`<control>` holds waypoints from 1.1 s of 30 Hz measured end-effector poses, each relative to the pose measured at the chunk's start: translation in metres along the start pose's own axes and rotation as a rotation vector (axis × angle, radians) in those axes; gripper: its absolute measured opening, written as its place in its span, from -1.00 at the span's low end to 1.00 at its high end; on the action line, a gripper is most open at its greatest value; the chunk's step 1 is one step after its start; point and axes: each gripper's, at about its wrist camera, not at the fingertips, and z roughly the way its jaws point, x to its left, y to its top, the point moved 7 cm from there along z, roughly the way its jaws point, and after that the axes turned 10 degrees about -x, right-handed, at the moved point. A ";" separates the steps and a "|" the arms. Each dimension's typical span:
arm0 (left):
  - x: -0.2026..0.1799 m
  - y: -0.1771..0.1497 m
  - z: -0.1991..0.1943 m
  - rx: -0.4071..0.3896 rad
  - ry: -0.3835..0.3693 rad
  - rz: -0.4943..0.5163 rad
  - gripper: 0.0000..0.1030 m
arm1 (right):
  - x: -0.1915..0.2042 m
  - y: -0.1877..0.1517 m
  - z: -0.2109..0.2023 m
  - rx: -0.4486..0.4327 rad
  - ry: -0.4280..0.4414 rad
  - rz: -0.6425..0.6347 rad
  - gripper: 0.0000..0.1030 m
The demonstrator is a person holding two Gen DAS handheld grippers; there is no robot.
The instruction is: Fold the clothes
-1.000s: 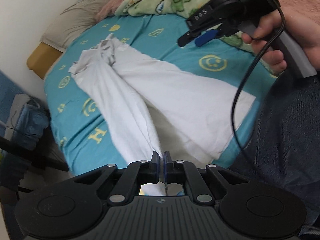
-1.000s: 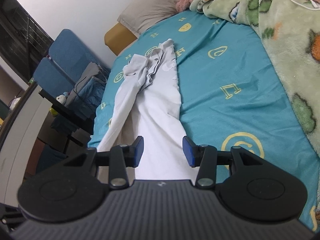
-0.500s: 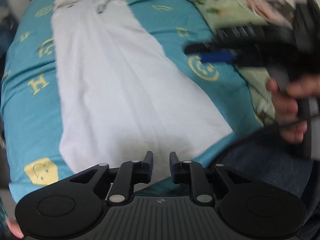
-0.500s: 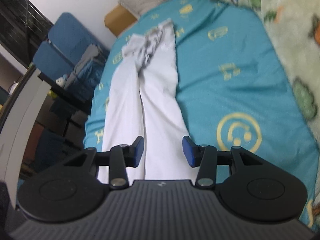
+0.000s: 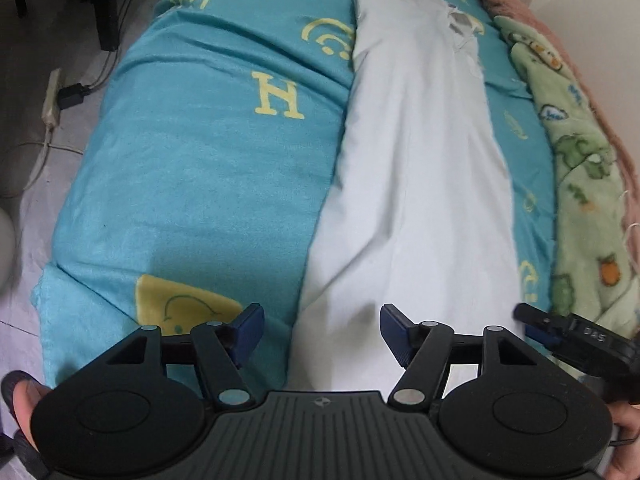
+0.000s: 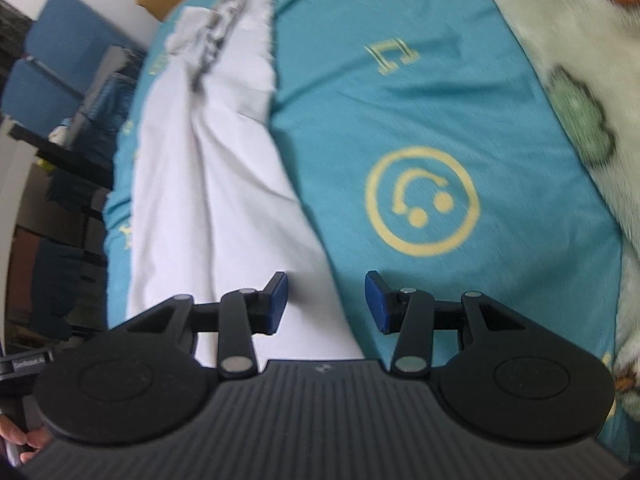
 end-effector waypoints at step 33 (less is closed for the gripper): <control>-0.047 -0.065 0.005 0.178 0.019 0.249 -0.22 | 0.018 -0.046 -0.008 0.187 -0.107 -0.162 -0.11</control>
